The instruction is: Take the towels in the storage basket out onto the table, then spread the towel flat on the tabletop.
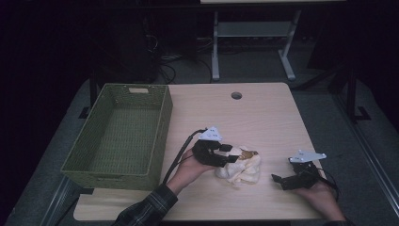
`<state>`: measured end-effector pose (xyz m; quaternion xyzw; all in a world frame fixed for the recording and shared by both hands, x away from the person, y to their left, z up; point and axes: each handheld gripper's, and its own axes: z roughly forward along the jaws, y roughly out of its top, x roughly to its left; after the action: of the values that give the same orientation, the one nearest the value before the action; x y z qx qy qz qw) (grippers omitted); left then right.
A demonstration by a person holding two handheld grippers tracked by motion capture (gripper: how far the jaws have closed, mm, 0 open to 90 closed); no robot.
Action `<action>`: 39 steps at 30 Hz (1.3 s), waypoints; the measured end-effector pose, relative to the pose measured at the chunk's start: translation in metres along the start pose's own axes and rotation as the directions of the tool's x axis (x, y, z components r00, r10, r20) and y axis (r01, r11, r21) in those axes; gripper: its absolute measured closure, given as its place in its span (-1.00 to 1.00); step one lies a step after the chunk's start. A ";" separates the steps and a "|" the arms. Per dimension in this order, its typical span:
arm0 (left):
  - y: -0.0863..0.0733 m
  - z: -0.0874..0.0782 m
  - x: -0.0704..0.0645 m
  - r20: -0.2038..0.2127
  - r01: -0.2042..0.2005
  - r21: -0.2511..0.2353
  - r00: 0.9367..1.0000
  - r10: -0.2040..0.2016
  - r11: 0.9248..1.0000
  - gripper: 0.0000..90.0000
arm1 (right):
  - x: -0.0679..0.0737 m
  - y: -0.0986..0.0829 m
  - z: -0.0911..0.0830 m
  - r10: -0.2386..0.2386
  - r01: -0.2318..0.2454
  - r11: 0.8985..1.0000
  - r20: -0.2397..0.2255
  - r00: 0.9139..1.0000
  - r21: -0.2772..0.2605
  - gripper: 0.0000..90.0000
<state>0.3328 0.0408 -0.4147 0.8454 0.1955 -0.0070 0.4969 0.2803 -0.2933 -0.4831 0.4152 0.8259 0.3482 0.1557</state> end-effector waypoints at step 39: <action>0.010 -0.034 0.024 -0.181 0.001 -0.048 0.984 -0.010 0.999 0.92 | 0.000 0.000 0.000 -0.001 0.001 1.000 0.000 1.000 0.000 -0.95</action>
<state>0.3520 0.0725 -0.3943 0.8298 0.2422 0.0732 0.4973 0.2804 -0.2933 -0.4831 0.4150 0.8260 0.3482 0.1559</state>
